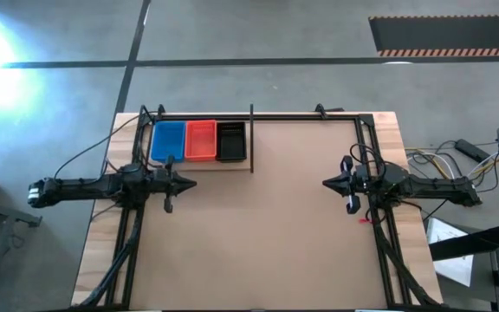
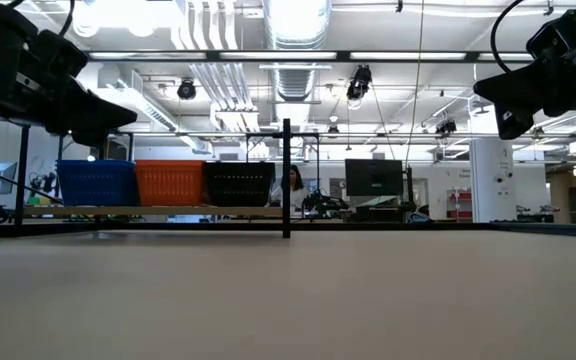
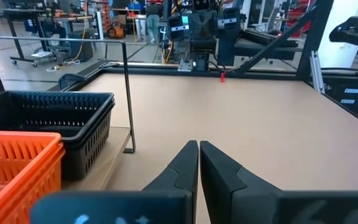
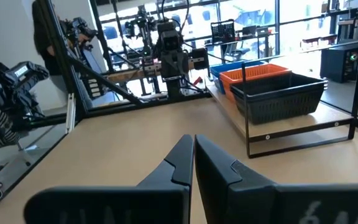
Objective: Stack baskets on shelf by color
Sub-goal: Return to Home Position
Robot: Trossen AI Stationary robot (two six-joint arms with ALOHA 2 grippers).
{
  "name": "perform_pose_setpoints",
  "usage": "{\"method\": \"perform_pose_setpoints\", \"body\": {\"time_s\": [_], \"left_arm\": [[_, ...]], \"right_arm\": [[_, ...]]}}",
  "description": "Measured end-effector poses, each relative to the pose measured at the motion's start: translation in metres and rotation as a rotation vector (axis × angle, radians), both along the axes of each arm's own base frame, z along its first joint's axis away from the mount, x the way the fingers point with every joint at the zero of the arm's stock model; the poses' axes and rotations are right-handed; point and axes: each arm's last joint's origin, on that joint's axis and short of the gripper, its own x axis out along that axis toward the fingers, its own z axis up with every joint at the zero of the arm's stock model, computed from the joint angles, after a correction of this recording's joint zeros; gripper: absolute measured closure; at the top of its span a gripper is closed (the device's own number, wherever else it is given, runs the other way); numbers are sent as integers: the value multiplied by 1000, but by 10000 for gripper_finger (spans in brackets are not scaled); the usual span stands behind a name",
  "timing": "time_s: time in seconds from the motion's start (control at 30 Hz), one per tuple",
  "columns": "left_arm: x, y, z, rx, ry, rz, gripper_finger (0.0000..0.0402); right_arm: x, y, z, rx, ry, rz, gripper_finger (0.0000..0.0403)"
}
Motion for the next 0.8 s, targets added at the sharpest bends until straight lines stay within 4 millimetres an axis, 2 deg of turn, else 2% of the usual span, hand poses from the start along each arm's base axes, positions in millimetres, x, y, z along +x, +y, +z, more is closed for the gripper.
{"method": "perform_pose_setpoints", "body": {"time_s": [0.47,0.8], "left_arm": [[-1,0,-2,-1,15,1,402],[-11,-1,15,19,-190,2,402]], "right_arm": [[0,0,0,0,-1,1,394],[0,0,0,0,-2,0,394]]}}
